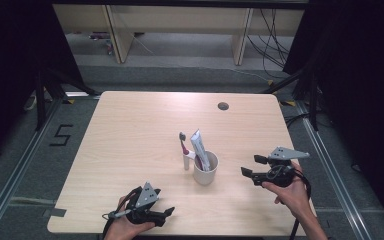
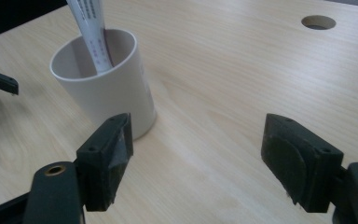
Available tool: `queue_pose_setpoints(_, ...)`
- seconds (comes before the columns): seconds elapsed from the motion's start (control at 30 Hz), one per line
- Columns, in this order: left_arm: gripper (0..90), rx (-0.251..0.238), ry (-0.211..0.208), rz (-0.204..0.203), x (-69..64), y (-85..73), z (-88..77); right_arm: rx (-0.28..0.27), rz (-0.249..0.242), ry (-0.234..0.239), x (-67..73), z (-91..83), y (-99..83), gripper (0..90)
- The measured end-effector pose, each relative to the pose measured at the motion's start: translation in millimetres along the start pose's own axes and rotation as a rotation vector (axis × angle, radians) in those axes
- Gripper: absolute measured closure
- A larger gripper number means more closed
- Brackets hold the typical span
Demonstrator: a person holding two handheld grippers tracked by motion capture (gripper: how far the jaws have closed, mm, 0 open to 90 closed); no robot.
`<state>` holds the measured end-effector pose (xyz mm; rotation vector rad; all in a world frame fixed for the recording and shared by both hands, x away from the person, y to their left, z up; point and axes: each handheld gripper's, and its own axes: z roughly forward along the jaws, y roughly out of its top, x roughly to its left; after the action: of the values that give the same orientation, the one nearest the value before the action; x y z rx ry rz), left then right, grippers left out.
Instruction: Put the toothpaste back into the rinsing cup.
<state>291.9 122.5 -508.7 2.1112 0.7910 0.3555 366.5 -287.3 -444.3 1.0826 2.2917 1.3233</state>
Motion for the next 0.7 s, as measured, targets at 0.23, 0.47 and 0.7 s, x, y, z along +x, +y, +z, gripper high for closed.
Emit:
queue_pose_setpoints(0.23, 23.9, -0.004, 0.000, -0.002, -2.0, -0.5, 1.6, 0.018, 0.020, -0.020, -0.5, -8.0, -13.5, 24.3)
queue_pose_setpoints(0.47, 23.9, 0.014, 0.010, 0.017, -0.3, -0.7, 0.5, 0.031, 0.026, -0.037, 0.0, -14.9, -23.8, 23.4)
queue_pose_setpoints(0.7, 23.9, 0.007, 0.007, 0.009, -1.0, -0.8, 0.6, 0.048, 0.017, -0.033, 3.5, -15.8, -32.2, 22.9)
